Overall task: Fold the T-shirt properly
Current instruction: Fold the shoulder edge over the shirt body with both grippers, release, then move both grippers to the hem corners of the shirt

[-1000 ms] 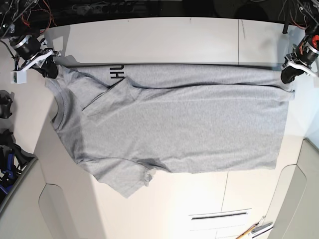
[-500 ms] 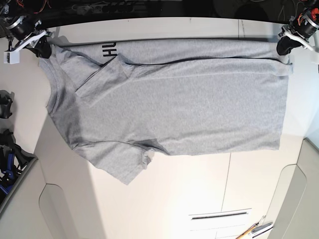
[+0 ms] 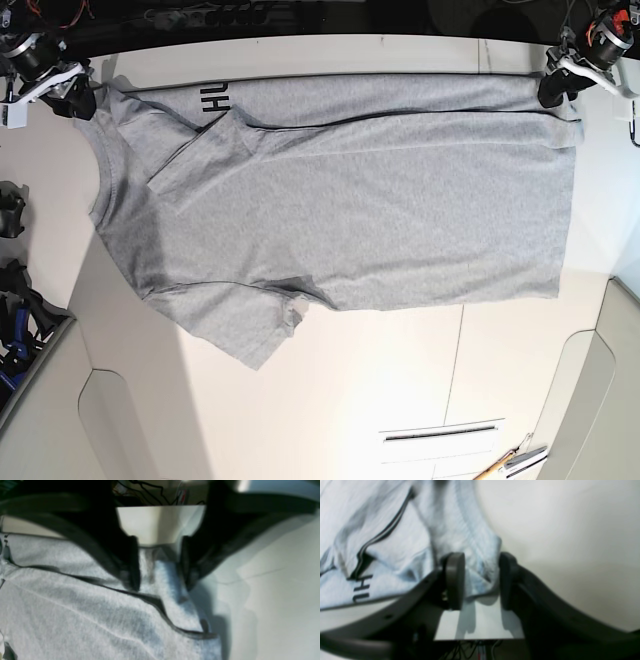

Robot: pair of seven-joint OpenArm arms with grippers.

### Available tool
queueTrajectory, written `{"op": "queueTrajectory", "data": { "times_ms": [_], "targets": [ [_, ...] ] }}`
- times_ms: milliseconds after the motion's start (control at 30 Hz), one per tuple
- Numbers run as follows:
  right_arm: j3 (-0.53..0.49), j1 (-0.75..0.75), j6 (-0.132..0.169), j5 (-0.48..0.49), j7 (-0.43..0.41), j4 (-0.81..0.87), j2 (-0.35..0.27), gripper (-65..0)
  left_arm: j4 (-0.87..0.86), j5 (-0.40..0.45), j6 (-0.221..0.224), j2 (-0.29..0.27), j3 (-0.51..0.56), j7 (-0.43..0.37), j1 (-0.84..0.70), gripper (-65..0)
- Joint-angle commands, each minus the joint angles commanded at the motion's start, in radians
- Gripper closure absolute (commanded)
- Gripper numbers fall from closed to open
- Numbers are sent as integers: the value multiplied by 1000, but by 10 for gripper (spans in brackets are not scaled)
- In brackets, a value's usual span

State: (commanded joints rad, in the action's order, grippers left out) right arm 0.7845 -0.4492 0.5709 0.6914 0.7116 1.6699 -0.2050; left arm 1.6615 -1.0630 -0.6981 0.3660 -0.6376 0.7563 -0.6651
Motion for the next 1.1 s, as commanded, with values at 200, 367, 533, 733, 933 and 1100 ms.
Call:
{"op": "queueTrajectory", "data": {
  "times_ms": [200,367,533,733,933,1100],
  "targets": [
    [130,66,0,16,-1,0,-2,-244,0,-85,0,0,-110,1,0,-291],
    [138,190,0,13,-13,-1,-51,-244,0,-108,0,0,-197,1,3,-291],
    [102,324,-3,-33,-20,-37,-114,-244,0,-117,0,3,-255,0,26,-291],
    [-19,502,-3,-96,-72,-188,-143,-244,0,-117,0,49,-254,5,111,-351],
    [-154,689,-2,-195,-170,-446,-144,-244,0,-66,0,107,-249,5,222,-380],
    [-246,821,-3,-243,-275,-691,-143,-313,-5,23,0,167,-148,-22,334,-437]
  ]
}}
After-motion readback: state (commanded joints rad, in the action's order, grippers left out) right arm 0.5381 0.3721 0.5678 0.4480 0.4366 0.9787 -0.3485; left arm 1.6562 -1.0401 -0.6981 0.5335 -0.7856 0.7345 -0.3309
